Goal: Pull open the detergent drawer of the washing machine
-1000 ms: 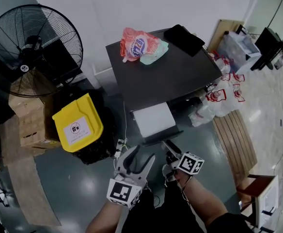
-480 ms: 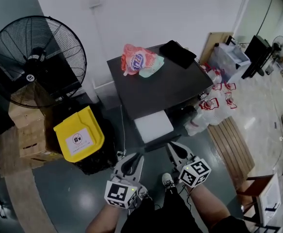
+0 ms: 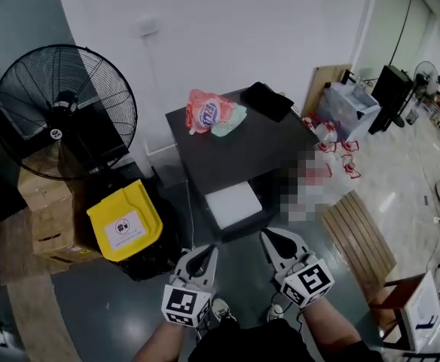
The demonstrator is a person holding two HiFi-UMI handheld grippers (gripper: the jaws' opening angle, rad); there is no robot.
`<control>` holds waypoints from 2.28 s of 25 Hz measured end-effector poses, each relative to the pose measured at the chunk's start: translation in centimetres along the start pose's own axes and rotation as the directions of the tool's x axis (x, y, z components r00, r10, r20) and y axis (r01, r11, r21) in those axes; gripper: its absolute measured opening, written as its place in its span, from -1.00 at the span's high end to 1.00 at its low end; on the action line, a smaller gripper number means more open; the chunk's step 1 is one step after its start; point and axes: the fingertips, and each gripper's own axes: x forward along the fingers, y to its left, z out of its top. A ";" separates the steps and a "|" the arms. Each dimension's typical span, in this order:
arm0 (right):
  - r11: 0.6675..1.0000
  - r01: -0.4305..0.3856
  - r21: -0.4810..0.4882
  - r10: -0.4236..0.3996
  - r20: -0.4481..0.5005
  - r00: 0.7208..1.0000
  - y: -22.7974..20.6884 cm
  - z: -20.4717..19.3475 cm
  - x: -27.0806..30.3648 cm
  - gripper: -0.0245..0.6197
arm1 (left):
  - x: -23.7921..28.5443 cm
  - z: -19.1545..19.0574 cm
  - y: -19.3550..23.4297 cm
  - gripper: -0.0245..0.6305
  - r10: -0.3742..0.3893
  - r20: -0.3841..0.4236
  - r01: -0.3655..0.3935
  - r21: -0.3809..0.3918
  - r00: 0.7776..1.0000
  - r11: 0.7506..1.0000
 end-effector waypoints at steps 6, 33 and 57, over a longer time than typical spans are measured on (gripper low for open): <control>0.998 -0.062 -0.031 0.064 0.064 0.996 0.1 1.8 -4.6 0.92 | -1.5 0.4 -4.5 0.91 0.060 0.027 -0.061 0.043 0.998 0.997; 0.975 -0.219 -0.026 0.219 0.022 0.975 2.9 0.0 -19.7 0.91 | -9.2 -0.8 -20.7 0.91 0.271 0.054 -0.274 0.047 0.961 0.961; 0.999 -0.043 -0.013 0.043 -0.021 0.999 7.6 -1.1 -19.9 0.91 | -12.6 -1.3 -17.2 0.91 0.117 0.047 -0.118 0.030 0.992 0.993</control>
